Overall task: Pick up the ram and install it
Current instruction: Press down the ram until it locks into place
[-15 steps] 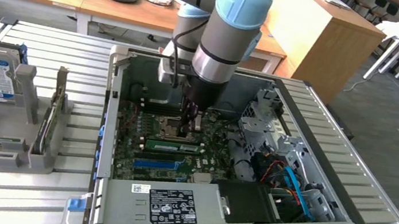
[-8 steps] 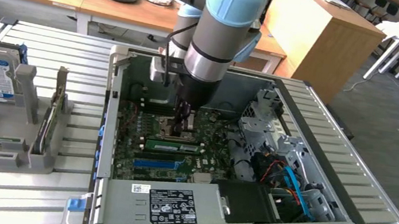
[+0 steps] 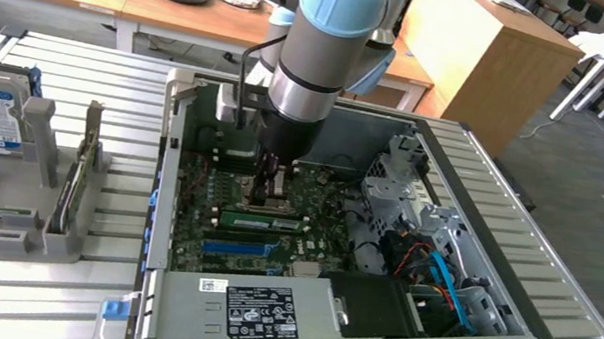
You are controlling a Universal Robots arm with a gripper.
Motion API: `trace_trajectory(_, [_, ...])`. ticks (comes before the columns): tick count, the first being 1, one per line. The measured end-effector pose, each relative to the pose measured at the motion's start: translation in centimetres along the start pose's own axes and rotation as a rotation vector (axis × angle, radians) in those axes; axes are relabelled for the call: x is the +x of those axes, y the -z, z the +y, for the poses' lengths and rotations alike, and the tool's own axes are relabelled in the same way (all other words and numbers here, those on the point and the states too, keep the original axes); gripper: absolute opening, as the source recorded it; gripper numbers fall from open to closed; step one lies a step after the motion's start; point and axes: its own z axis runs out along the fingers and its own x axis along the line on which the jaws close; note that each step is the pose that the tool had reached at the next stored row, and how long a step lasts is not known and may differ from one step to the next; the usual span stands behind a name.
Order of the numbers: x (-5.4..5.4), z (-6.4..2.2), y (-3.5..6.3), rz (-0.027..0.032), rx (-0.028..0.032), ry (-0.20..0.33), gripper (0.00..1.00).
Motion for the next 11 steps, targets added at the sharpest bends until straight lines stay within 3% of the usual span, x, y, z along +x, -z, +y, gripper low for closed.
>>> trace_trajectory(11, [0.03,0.39,-0.01,0.0,0.0,0.0,0.11])
